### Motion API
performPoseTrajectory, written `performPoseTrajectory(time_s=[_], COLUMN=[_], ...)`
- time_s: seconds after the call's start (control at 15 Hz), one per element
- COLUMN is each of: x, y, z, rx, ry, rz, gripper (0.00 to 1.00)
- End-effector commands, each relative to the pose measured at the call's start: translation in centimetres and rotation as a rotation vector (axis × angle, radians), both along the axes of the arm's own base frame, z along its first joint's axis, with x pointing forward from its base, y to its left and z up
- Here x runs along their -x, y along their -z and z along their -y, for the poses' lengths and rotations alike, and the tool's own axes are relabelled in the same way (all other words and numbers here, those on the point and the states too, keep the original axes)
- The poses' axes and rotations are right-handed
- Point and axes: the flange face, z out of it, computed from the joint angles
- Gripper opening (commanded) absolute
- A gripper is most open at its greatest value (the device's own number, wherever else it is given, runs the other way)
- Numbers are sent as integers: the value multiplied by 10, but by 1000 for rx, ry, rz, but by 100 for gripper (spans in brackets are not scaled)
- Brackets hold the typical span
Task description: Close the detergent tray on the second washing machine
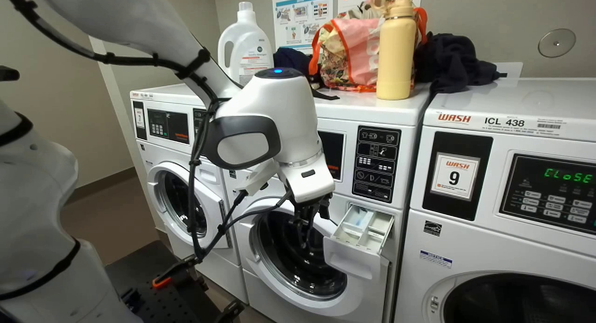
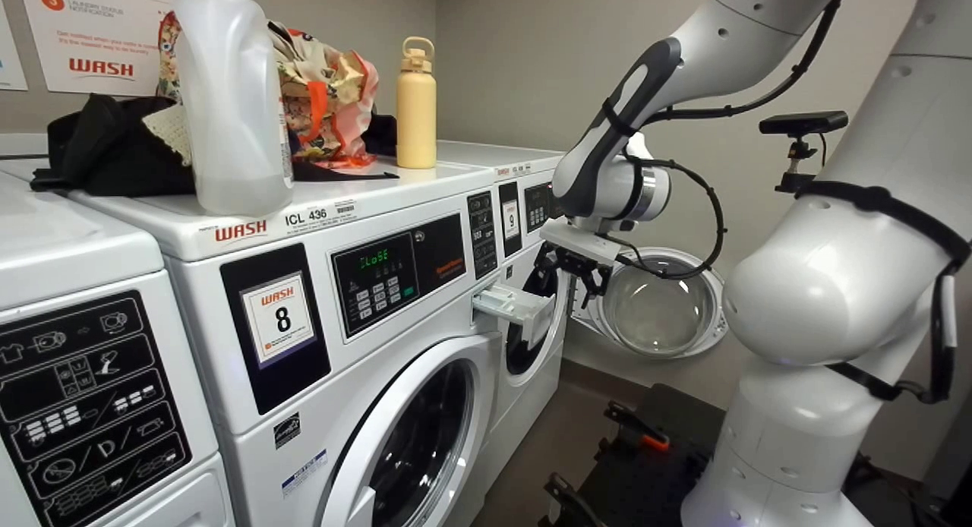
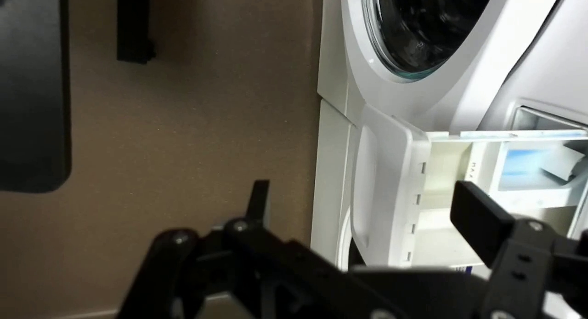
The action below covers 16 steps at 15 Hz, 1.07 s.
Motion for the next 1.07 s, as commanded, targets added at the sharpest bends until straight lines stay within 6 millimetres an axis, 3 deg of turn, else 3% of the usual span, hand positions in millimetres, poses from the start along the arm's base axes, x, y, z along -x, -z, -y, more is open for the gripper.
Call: performPoseTrajectory(time_s=[0.0, 0.2, 0.27, 0.33, 0.4, 0.73, 1.0], x=[-3, -4, -6, -13, -6, -16, -13], y=[18, 31, 29, 9, 28, 9, 10], z=[0, -3, -5, -14, -6, -22, -30], rx=[-3, -8, -16, -33, -21, -30, 8], ry=[69, 110, 128, 123, 104, 107, 120], rz=[-1, -10, 4, 61, -4, 55, 26], gripper=[100, 100, 100, 100, 100, 100, 100])
